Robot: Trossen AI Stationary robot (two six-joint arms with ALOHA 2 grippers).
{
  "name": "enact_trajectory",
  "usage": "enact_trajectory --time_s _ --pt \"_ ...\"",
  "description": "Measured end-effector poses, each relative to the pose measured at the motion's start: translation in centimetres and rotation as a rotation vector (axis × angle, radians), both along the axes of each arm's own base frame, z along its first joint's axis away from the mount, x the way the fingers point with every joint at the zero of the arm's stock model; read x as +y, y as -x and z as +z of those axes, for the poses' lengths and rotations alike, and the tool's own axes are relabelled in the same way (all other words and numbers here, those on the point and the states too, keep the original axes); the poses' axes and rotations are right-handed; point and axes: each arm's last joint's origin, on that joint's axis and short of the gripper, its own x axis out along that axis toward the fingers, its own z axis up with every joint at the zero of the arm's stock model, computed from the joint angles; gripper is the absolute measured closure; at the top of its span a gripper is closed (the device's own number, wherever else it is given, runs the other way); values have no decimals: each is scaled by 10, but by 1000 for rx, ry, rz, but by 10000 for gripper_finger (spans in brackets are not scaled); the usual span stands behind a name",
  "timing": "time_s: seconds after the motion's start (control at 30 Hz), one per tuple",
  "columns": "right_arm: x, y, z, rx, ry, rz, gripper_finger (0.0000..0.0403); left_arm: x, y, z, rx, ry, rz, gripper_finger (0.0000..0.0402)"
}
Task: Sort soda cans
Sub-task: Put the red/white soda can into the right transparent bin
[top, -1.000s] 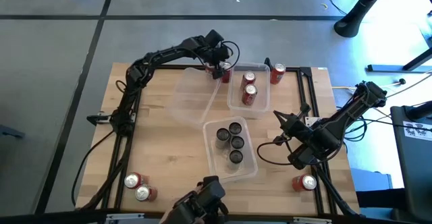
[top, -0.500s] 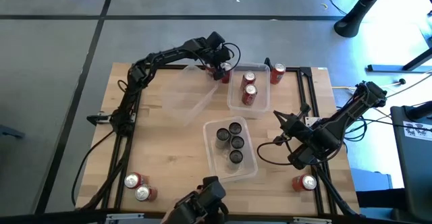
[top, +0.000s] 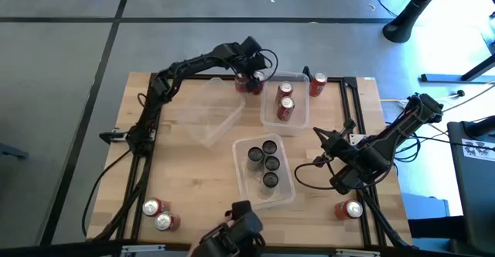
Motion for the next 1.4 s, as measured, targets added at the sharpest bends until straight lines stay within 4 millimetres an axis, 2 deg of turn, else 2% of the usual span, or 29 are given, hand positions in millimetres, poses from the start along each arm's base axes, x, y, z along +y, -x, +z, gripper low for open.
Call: enact_trajectory --time_s 0.53,0.77,0.97,1.07,1.4 --pt "0 0 -1 18 -17 3 400 -22 -1 81 12 -142 84 113" --pt "0 0 -1 21 -17 3 400 -51 5 124 -92 -220 80 122" --pt "0 0 -1 21 -17 3 400 -68 5 149 -214 -248 71 119" --pt "0 0 -1 20 -17 3 400 -75 1 152 -265 -223 48 118" --pt "0 1 -1 32 -30 4 400 -84 -17 119 -262 -122 11 117"
